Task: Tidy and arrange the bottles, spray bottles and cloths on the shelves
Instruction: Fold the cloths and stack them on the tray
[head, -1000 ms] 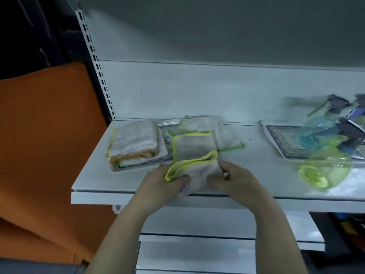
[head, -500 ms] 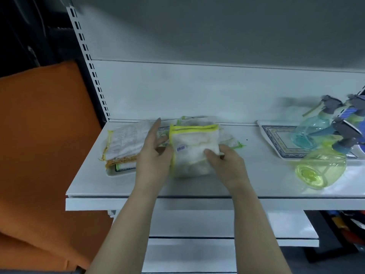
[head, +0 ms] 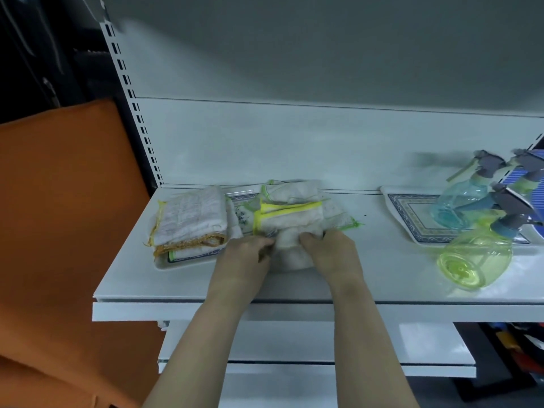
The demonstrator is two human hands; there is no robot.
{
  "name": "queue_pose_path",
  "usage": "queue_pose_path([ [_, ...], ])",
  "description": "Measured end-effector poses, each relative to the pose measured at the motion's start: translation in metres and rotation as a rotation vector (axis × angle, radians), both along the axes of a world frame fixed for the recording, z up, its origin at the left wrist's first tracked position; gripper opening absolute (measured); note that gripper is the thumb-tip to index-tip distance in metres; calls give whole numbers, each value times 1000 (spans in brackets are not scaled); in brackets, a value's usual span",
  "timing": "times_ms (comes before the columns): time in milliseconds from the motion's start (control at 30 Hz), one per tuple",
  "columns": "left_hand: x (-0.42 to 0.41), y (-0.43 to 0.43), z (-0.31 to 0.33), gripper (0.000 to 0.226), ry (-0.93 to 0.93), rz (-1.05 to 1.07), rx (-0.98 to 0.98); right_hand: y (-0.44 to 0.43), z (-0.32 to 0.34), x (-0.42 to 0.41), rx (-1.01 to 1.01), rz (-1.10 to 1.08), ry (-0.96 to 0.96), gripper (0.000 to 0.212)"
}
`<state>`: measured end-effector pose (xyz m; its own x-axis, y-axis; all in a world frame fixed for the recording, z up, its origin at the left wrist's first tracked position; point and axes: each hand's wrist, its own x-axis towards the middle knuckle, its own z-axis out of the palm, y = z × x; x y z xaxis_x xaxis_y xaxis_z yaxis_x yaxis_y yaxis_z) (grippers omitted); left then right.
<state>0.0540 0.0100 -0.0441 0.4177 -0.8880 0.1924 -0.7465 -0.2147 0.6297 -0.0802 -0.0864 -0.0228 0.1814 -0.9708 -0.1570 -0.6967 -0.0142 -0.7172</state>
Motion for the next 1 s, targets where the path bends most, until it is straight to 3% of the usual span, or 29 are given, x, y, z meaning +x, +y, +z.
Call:
queue_pose_path([
  [100, -1, 1, 0, 27, 95, 8, -49, 5, 8, 1, 72, 54, -267, 24],
  [200, -9, 6, 14, 28, 370, 172, -210, 11, 18, -1, 160, 184, -619, 19],
  [300, -13, 12, 32, 60, 781, 226, -296, 18, 36, -7, 287, 334, -965, 26],
  [367, -10, 15, 44, 58, 1195, 141, -297, 17, 45, -8, 358, 408, -1050, 30],
  [433, -6, 20, 51, 38, 1519, 63, -299, 12, 45, -5, 343, 439, -985, 29],
  [467, -4, 20, 50, 35, 1560, 34, -299, 10, 44, -2, 294, 440, -888, 28],
  [567, -2, 18, 43, 22, 1418, 201, -335, -1, 41, 4, 105, 397, -536, 31],
  [700, 5, 14, 42, 18, 1379, 348, -489, -52, 40, -1, -107, 127, -317, 42],
  [900, 15, 14, 44, 23, 1281, 396, -596, -98, 22, 33, 32, 161, 145, 93],
  [1000, 17, 12, 44, 30, 1221, 422, -588, -99, 7, 47, -80, 194, 368, 89],
])
